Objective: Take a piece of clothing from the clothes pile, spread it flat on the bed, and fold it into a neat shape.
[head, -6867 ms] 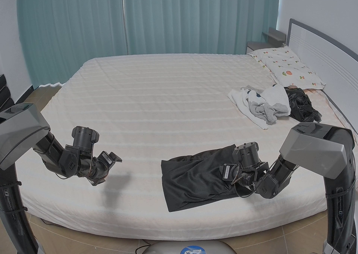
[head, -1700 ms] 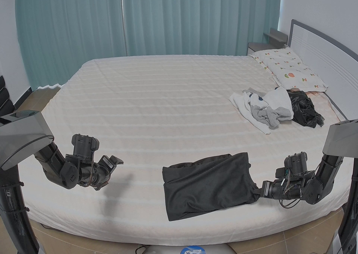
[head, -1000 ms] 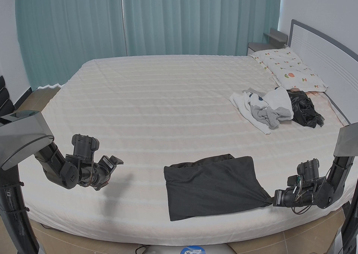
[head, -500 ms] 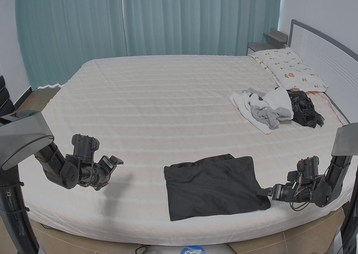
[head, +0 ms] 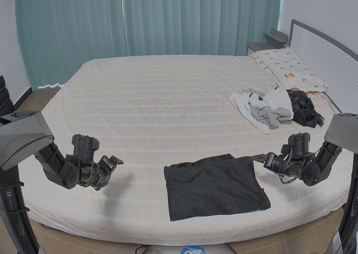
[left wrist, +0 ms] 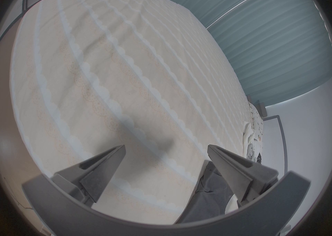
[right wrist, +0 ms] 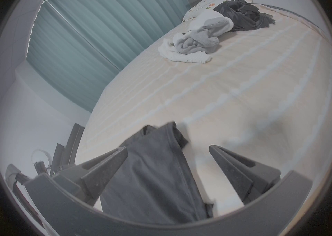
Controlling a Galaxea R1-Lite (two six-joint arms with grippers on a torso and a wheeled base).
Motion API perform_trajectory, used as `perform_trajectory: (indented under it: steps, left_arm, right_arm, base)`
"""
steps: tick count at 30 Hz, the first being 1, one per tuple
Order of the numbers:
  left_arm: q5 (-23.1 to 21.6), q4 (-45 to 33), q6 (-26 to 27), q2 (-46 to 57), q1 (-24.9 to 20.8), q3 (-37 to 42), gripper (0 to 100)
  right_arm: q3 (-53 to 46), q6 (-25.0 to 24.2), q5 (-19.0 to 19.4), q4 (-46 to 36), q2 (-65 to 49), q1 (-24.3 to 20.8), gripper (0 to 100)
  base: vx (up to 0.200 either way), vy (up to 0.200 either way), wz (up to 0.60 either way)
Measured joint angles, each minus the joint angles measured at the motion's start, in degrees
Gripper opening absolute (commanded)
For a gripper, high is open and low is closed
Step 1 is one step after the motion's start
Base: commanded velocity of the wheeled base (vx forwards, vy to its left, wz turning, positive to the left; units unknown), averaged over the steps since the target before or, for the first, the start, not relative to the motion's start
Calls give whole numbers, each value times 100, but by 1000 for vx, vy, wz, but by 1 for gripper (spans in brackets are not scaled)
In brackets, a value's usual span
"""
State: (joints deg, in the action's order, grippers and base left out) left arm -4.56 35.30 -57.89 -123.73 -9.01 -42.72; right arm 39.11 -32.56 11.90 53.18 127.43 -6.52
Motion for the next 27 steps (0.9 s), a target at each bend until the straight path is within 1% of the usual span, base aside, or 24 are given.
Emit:
perform_trajectory:
  steps: [6,12,13,16,21,27]
  left_arm:
    - [0,0,0,-2,-2,0,100]
    - [-1,2,-2,-2,-5,0,100]
    - [0,0,0,-2,-6,0,100]
    - [-1,0,0,-2,-6,0,100]
    - [0,0,0,-2,-5,2,100]
    - [0,0,0,-2,-2,2,100]
  right_arm:
    - [1106,-290,-176,-486,493,-172,100]
    - [1874,-378,-276,-934,1023,-350,100]
    - [1968,-384,-282,-947,1108,-386,0]
    - [2103,-404,-301,-955,1262,-441,0]
    - [2243,-625,-508,-879,1395,-466,0]
    - [2330,-850,-533,-864,1419,-436,0]
  base:
    - [0,0,0]
    - [0,0,0]
    - [0,0,0]
    - [0,0,0]
    - [0,0,0]
    - [0,0,0]
